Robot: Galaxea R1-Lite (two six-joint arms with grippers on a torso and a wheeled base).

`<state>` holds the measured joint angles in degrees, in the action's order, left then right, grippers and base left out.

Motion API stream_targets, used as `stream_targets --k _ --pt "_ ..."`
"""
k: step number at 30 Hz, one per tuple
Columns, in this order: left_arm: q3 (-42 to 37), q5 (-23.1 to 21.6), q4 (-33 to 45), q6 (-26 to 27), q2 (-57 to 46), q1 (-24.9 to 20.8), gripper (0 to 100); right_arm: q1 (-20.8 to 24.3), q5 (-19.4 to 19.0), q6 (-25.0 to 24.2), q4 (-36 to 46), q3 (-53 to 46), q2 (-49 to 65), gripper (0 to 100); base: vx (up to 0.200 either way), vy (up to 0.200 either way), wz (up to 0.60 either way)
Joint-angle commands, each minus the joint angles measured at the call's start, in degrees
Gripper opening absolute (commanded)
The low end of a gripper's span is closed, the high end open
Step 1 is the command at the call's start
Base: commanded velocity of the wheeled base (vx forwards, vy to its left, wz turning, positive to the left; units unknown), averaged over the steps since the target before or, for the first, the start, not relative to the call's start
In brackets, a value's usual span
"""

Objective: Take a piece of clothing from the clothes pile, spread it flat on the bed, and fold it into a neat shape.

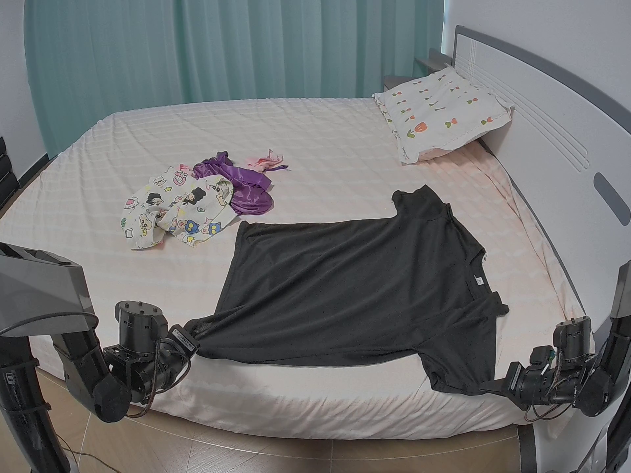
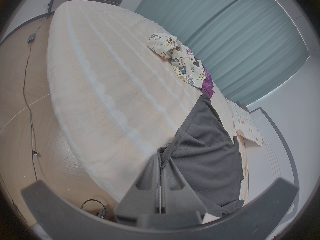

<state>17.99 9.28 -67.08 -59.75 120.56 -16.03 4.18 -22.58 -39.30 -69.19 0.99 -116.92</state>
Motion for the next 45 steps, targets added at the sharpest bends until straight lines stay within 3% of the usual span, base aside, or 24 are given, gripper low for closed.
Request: stream_targets --k 1,8,17,25,45 --pt "-0.8 0.2 -0.7 0.2 -1.0 -0.2 0 0.4 0.1 2.6 5.1 -1.0 9.0 0 0.0 0.0 0.0" --pt "-3.0 0.4 -5.2 0.9 -2.2 -0.4 0 0.7 3.2 2.7 15.8 -1.0 16.2 0 0.0 0.0 0.0" --pt "-4.6 0.5 -5.7 3.9 -3.1 -0.5 0 2.8 3.0 2.5 28.4 -1.0 25.9 0 0.0 0.0 0.0" --pt "-5.9 0.7 -6.0 5.3 -4.1 -1.8 0 9.0 3.3 1.6 40.2 -0.8 38.3 0 0.0 0.0 0.0" --pt "-8.8 0.1 -5.3 11.1 -7.4 -2.2 0 9.0 3.4 0.6 41.2 2.1 43.6 0 0.0 0.0 0.0"
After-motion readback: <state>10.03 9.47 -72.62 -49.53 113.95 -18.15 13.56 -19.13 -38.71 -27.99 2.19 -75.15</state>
